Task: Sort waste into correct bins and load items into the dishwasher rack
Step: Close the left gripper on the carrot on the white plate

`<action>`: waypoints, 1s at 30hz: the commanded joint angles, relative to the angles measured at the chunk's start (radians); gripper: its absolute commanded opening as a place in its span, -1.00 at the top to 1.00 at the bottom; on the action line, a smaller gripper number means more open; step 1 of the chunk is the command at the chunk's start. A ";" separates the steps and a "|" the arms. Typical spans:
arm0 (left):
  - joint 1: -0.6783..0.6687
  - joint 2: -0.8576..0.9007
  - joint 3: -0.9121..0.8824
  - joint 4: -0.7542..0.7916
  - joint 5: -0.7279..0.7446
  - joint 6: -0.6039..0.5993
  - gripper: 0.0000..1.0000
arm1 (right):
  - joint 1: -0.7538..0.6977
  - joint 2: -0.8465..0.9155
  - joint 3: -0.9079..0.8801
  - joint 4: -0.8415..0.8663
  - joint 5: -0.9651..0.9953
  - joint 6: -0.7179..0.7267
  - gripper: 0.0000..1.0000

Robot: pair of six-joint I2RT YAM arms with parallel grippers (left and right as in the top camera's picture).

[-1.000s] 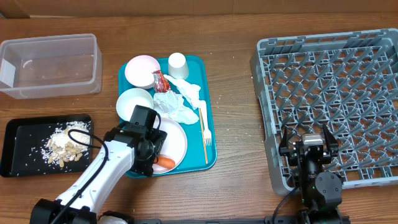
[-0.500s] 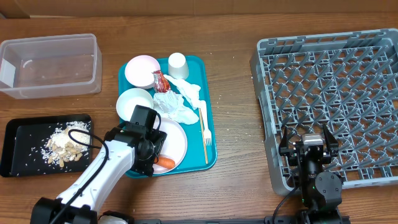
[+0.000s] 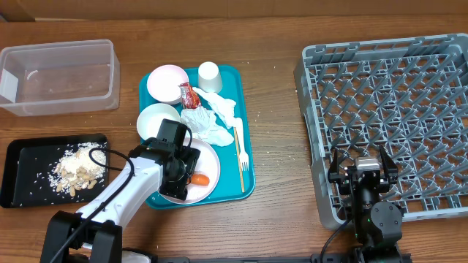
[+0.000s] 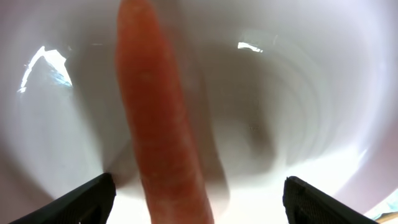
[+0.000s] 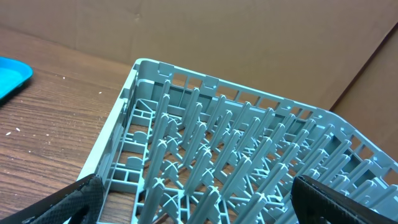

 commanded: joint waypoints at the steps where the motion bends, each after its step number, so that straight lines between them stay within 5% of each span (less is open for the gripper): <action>1: -0.002 0.044 -0.024 0.007 -0.035 0.010 -0.79 | -0.003 0.000 -0.010 0.006 0.006 0.000 -1.00; 6: -0.002 0.044 -0.024 0.007 -0.045 0.009 -0.44 | -0.003 0.000 -0.010 0.006 0.006 0.000 -1.00; 12: -0.002 0.044 -0.024 0.007 -0.062 0.009 -0.43 | -0.003 0.000 -0.010 0.006 0.006 0.000 -1.00; 20: -0.002 0.044 -0.024 0.005 -0.059 0.014 0.01 | -0.003 0.000 -0.010 0.006 0.006 0.000 -1.00; 30: -0.002 0.044 0.035 -0.002 -0.051 0.183 0.56 | -0.003 0.000 -0.010 0.006 0.006 0.000 -1.00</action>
